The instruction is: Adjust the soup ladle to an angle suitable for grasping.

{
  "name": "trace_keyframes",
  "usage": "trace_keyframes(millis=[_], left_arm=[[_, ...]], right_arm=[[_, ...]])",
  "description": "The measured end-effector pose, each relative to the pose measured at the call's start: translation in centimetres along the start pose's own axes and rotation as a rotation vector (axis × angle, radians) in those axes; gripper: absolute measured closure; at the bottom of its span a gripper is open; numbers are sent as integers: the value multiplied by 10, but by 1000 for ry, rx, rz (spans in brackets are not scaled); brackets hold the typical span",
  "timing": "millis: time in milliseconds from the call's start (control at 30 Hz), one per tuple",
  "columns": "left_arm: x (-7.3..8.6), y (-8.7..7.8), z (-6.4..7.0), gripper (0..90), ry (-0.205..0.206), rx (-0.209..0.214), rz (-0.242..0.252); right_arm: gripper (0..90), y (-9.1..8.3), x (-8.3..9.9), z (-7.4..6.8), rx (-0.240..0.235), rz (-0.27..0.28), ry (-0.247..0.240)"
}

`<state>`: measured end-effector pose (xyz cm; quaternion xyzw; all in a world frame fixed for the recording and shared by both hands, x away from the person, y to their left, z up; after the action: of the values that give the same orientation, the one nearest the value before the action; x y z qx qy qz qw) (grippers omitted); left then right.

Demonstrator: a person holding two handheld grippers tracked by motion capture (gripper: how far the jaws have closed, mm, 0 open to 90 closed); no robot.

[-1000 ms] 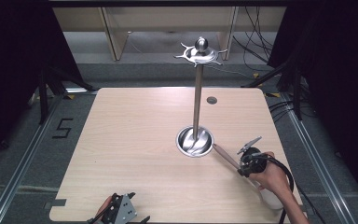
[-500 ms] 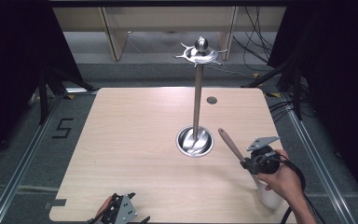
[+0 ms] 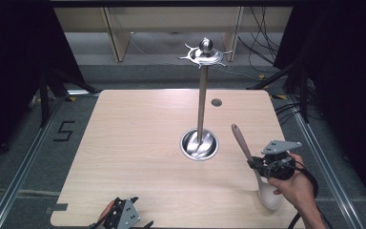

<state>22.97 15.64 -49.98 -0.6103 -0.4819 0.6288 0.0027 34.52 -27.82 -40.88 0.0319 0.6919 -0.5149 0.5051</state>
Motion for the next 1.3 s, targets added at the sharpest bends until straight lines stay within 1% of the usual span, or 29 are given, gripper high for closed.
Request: trace_keyframes(millis=[33,67,133,167,200,233,267,300,333,367,400,433,467,500,533,567,600,633,667,700,867,900,933,967,1000,1033,1133,1167,1300], left_arm=[[0,0,0,151,0,1,0],[0,0,0,151,-1,0,0],[0,0,0,152,-1,-1,-1],[0,0,0,152,0,-4,-2],[0,0,0,152,0,-4,-2],[0,0,0,152,-1,-4,-1],[0,0,0,152,-1,-4,-1],[0,0,0,152,-1,-4,-1],[0,0,0,151,2,-1,-3],[0,0,0,151,7,11,-8],[0,0,0,152,7,11,-8],[0,1,1,151,7,6,-12],[0,1,1,151,7,6,-12],[0,1,1,151,7,8,-11],[0,1,1,151,6,8,-10],[0,1,1,152,5,6,-9],[0,1,1,152,5,5,-8],[0,0,1,151,-3,10,2],[0,0,1,151,-3,10,2],[0,0,1,152,2,-2,-3],[0,0,0,151,2,2,-4],[0,0,0,152,4,4,-5],[0,0,0,152,4,4,-5],[0,0,0,152,-1,-1,-4],[0,0,0,152,2,5,-4],[0,0,0,152,2,4,-4],[0,-1,0,151,2,1,-2],[0,-1,0,151,1,1,-2],[0,-1,0,151,0,1,-1]], right_arm=[[781,-2,0,1,-5,17,-6],[781,-2,0,1,-5,17,-6],[781,-3,-1,2,-5,54,-13],[780,-7,-1,0,-13,56,12],[780,-7,-1,0,-13,56,12],[780,-7,-2,2,0,85,-12],[780,-10,-2,-1,7,84,17],[780,-11,-2,-2,13,104,28],[780,-13,-2,-2,22,123,27],[781,-15,-3,0,27,162,1],[781,-15,-3,0,27,162,1],[781,-16,-4,1,47,197,-4],[781,-17,-4,-1,43,200,21],[781,-18,-6,-2,42,213,35],[781,-18,-6,-2,42,213,35],[780,-18,-7,-1,38,226,21],[781,-19,-8,-2,36,233,45],[781,-19,-12,-2,35,251,37],[781,-19,-12,-2,35,251,37],[781,-19,-15,-3,44,271,33],[780,-19,-25,-5,33,299,27],[780,-17,-30,-4,31,325,12],[780,-17,-30,-4,31,325,12],[780,-17,-33,-6,28,324,34],[781,-17,-36,-6,28,322,21],[781,-18,-39,-6,17,309,26],[780,-16,-47,-8,27,328,25],[780,-17,-52,-8,20,331,7],[780,-18,-60,-9,17,335,10]])
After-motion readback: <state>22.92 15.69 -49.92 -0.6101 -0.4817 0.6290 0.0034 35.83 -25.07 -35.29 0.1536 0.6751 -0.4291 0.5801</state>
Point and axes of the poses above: each handheld gripper's, and its own axes: y roughly forward along the jaws, x roughly out of its underside, z roughly to its right, the point moved 1 cm from there along y, roughly forward along the jaws, and after that the axes turned 4 degrees about z, right-handed, at the moved point
